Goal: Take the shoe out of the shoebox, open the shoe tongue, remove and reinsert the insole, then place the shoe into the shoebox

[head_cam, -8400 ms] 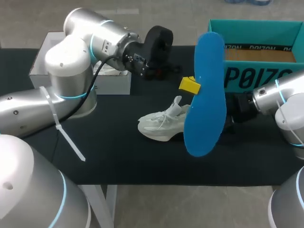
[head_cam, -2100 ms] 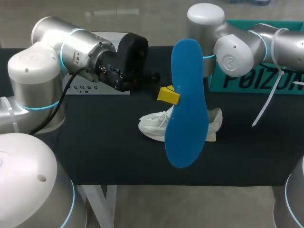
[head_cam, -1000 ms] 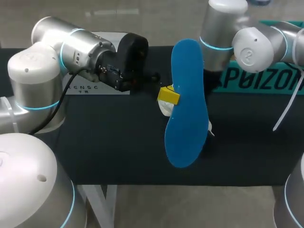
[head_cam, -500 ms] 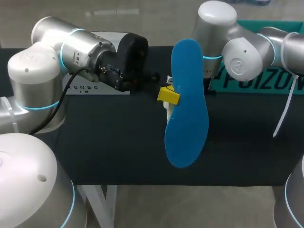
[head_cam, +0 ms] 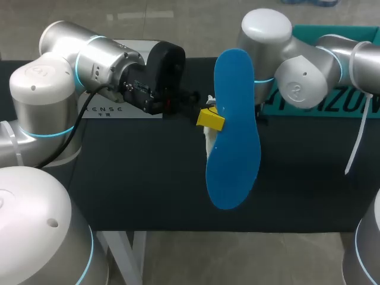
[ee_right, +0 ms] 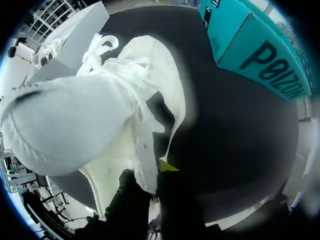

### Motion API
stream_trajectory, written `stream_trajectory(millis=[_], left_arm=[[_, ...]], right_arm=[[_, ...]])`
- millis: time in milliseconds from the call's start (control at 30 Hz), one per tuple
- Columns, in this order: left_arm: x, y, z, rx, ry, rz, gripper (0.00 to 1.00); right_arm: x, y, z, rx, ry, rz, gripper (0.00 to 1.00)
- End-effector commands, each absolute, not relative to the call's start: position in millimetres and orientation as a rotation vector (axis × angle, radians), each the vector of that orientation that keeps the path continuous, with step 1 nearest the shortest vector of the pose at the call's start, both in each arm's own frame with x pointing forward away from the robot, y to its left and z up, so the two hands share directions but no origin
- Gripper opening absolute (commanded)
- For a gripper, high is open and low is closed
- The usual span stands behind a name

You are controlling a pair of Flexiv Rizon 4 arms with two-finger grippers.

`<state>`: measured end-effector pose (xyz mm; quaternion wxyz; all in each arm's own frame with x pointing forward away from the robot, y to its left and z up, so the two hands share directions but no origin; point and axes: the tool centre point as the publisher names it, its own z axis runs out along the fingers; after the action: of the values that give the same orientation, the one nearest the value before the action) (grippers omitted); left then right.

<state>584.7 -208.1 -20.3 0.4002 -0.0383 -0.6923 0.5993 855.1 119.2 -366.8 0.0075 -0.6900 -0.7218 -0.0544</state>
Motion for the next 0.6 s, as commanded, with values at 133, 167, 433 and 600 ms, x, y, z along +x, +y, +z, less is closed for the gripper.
stream_trajectory(millis=[133, 167, 433, 600], left_arm=[[584.3, -208.6, -21.1, -0.096, -1.750, 1.518, 0.00], [584.3, -208.6, -21.1, -0.096, -1.750, 1.518, 0.00], [584.3, -208.6, -21.1, -0.096, -1.750, 1.518, 0.00], [584.3, -208.6, -21.1, -0.096, -1.750, 1.518, 0.00]], right_arm=[[860.5, 117.5, -356.1, -2.127, -2.291, -0.109, 0.00], [861.3, 116.9, -358.1, -2.127, -2.291, -0.107, 0.00], [862.5, 110.3, -371.4, -2.134, -2.267, -0.109, 0.00], [865.0, 104.5, -386.1, -2.126, -2.240, -0.085, 0.00]])
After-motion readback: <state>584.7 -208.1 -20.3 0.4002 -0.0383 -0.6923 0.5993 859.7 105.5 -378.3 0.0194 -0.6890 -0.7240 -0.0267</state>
